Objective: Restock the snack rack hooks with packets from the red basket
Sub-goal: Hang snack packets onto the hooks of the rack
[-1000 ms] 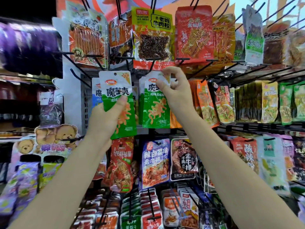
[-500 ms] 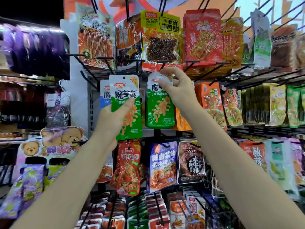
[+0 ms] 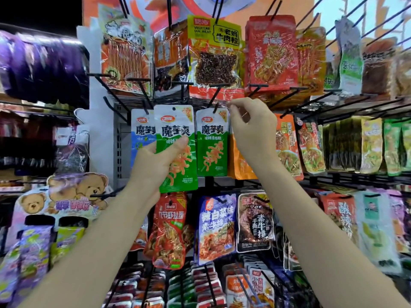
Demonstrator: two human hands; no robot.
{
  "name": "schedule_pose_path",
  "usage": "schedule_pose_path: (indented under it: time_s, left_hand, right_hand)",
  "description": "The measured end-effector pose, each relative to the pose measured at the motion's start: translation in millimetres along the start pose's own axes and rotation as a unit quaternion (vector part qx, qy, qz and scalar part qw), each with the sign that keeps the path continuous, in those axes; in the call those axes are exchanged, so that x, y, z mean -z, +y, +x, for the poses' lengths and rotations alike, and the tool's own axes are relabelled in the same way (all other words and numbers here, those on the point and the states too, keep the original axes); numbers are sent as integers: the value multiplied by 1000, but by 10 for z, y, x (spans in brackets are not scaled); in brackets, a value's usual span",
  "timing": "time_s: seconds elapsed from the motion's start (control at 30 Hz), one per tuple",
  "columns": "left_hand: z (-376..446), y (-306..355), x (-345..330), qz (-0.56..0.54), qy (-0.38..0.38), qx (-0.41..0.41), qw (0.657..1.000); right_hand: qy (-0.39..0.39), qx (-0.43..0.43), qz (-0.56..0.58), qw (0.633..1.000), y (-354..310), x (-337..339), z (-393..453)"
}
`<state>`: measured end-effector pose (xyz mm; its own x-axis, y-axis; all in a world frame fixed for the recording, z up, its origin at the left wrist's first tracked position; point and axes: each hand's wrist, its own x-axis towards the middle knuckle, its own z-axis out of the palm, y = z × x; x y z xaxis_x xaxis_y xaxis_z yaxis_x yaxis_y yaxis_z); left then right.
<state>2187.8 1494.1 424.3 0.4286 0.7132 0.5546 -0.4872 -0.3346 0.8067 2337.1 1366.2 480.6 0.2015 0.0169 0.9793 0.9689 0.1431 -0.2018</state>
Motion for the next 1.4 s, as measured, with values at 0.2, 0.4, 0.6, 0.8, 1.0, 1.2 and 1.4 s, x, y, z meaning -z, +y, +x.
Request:
schedule_pose_path:
  time_s: [0.2, 0.4, 0.6, 0.8, 1.0, 1.2, 1.4]
  left_hand:
    - [-95, 104, -391, 81, -49, -92, 991]
    - [121, 110, -310, 430, -11, -387, 816]
    - [213, 135, -308, 567, -75, -390, 722]
    - [216, 138, -353, 575, -82, -380, 720]
    - [150, 116, -389, 544, -98, -363, 750]
    - [177, 101, -420, 568, -104, -331, 747]
    - [241, 45, -341, 619, -105, -364, 688]
  right_hand:
    - [-170, -154, 201, 953, -94, -32, -86]
    - [-156, -213, 238, 935, 0, -34, 97]
    - [-146, -224, 241, 933, -18, -155, 219]
    - [-117, -245, 243, 931, 43, -186, 272]
    - [-111, -238, 209, 942, 65, -211, 293]
    - [-124, -227, 152, 954, 113, -246, 280]
    - [-20, 50, -56, 997, 138, 6, -1]
